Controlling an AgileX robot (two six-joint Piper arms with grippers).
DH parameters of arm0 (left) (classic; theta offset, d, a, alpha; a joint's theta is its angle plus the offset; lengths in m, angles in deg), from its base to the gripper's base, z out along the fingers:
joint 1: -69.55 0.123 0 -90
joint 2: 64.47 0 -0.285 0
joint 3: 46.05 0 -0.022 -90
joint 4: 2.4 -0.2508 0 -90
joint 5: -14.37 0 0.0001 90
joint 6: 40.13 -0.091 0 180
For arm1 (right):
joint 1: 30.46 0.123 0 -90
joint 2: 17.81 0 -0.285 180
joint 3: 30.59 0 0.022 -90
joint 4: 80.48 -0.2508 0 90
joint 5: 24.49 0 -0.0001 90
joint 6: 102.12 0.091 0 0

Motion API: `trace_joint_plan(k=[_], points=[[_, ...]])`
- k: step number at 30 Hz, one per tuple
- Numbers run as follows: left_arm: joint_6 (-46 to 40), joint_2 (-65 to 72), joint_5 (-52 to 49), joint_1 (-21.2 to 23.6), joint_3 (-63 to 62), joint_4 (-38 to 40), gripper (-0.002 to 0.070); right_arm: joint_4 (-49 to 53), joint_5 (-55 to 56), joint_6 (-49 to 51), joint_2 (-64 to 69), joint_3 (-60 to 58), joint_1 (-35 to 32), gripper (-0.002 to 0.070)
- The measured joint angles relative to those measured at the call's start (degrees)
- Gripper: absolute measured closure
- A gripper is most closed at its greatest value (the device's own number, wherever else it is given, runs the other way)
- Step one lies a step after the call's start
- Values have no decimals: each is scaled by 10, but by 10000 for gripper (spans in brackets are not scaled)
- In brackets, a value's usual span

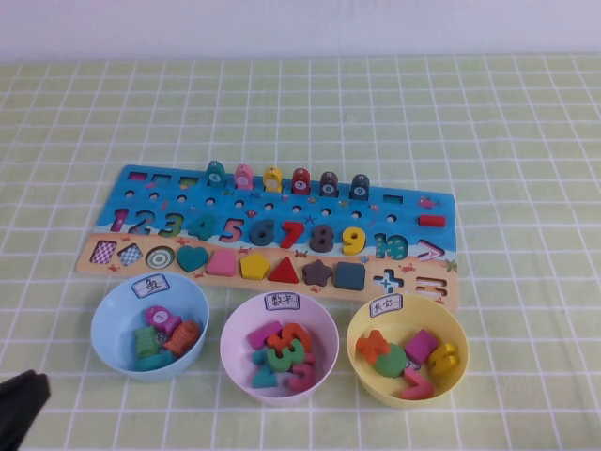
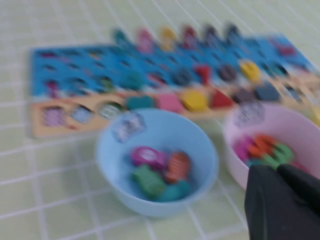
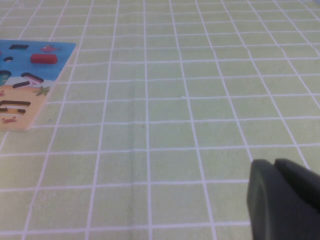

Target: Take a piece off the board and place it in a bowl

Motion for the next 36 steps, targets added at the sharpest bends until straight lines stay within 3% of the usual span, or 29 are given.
trace_joint_plan(k=[7,13,19,27,36], points=[[-5,-166,35,139,93,16,677,0,0,0,0,0,0,694],[-134,-171,48,202,122,34,677,0,0,0,0,0,0,694],[-194,-171,67,213,152,43,678,0,0,0,0,0,0,694],[-185,-171,107,213,189,48,678,0,0,0,0,0,0,694],[-179,-171,65,213,190,54,678,0,0,0,0,0,0,694]])
